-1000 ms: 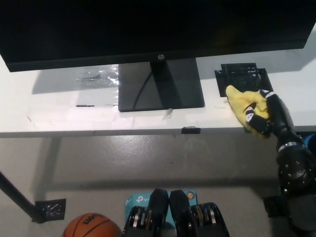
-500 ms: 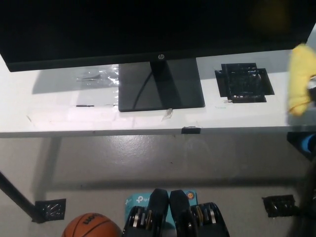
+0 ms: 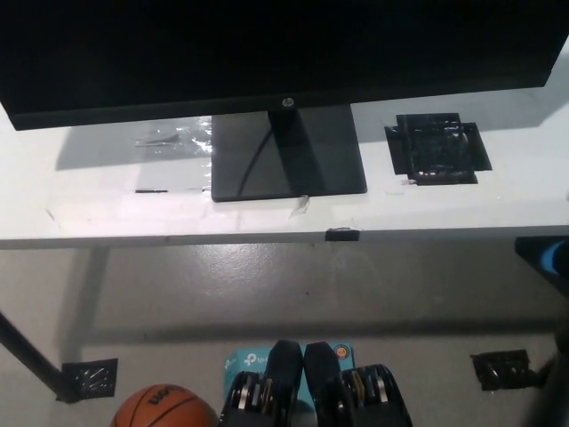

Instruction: The robot uses its right hand to pick up the cloth kept in the middle of the desk and use it to wipe the monitor in the middle of the desk by swiping its screen twice

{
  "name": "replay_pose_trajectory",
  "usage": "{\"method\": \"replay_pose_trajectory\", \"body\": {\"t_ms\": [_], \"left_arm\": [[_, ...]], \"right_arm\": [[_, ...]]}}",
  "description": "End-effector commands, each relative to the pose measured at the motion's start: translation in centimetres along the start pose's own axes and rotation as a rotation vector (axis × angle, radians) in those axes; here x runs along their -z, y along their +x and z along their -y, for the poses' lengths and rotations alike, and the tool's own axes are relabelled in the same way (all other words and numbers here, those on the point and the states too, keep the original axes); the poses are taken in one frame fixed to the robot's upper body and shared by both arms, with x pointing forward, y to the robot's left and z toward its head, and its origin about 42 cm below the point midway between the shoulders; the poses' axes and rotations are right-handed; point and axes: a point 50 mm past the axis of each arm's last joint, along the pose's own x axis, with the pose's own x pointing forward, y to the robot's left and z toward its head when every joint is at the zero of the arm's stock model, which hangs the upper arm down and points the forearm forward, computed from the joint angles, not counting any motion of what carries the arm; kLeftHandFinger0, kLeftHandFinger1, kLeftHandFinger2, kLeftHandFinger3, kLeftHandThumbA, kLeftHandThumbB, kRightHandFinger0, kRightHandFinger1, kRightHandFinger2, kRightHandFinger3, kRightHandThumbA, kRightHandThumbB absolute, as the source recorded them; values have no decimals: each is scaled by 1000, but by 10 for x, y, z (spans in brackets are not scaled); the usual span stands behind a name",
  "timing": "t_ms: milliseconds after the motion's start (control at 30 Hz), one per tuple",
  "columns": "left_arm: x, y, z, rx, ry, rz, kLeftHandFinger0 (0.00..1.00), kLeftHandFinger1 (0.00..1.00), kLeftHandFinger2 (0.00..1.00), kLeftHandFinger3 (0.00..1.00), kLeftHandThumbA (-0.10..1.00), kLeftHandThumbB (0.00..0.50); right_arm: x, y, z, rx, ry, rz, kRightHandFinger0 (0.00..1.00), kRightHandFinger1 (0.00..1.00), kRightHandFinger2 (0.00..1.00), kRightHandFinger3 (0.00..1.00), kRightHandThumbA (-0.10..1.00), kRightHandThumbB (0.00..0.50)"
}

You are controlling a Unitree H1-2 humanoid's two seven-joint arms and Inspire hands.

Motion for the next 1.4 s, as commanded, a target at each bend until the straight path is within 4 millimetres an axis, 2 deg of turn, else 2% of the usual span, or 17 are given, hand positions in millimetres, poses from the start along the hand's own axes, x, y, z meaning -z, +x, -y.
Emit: {"method": "replay_pose_trajectory", "body": {"t_ms": [0, 67, 167, 200, 233, 267, 367, 433, 500, 600, 667, 767, 800, 900, 1000, 1033, 1367], "left_arm": [[4, -8, -15, -22, 47, 11, 963, 1000, 1000, 877, 253, 270], [4, -8, -15, -21, 52, 6, 962, 1000, 1000, 875, 258, 273], [3, -10, -16, -15, 51, 5, 957, 1000, 996, 881, 248, 274], [2, -9, -16, -13, 63, 6, 953, 1000, 990, 877, 247, 271], [2, -9, -16, -13, 63, 6, 953, 1000, 989, 876, 247, 271], [2, -9, -17, -13, 49, 1, 972, 1000, 999, 880, 239, 278], [2, -9, -17, -10, 52, 1, 972, 1000, 1000, 885, 247, 279], [2, -9, -17, -11, 60, 9, 969, 1000, 1000, 883, 250, 279], [2, -9, -17, -7, 71, 3, 973, 1000, 1000, 891, 272, 277], [2, -11, -17, -9, 75, -2, 988, 1000, 1000, 890, 258, 269], [1, -11, -16, -9, 75, 9, 982, 1000, 1000, 876, 257, 273], [2, -11, -13, -8, 78, 14, 975, 1000, 991, 870, 255, 277], [2, -12, -13, -5, 84, 17, 976, 1000, 989, 867, 283, 273], [1, -11, -12, 1, 64, 9, 983, 1000, 1000, 868, 251, 268], [1, -11, -9, 9, 41, -8, 992, 1000, 1000, 878, 213, 254], [1, -11, -9, 7, 52, -9, 992, 1000, 1000, 874, 215, 259], [0, -8, -6, 21, 48, -2, 1000, 1000, 1000, 878, 214, 248]], "right_arm": [[-35, 4, -57, 10, 24, 176, 0, 0, 163, 243, -100, 0], [-30, 6, -78, 11, 6, 181, 0, 0, 197, 354, -100, 0], [-23, 12, -103, -21, -121, 222, 0, 44, 383, 569, -100, 0], [-18, 17, -128, -36, -210, 242, 0, 95, 459, 476, -100, 0], [-17, 18, -128, -34, -212, 245, 0, 113, 486, 486, -100, 0], [-14, 22, -149, -61, -237, 265, 0, 124, 502, 446, -100, 0], [-11, 28, -177, -83, -261, 259, 0, 156, 557, 511, -100, 0], [-22, 25, -199, -100, -295, 254, 0, 204, 606, 677, -100, 0], [-26, 24, -209, -117, -304, 280, 0, 112, 504, 464, -100, 0], [-37, 18, -231, -142, -302, 287, 0, 0, 375, 429, -100, 0], [-39, 13, -238, -161, -294, 308, 0, 0, 394, 327, -100, 0], [-37, 7, -243, -184, -298, 324, 0, 0, 417, 422, -100, 0], [-36, -2, -249, -200, -302, 346, 0, 0, 374, 581, -100, 0], [-33, -19, -258, -248, -262, 338, 0, 0, 298, 335, -100, 0], [-31, -43, -266, -300, -256, 378, 0, 0, 140, 238, -100, 0], [-31, -55, -271, -332, -255, 392, 0, 0, 126, 294, -100, 0], [-33, -109, -302, -436, -264, 464, 0, 0, 233, 224, -100, 0]]}}
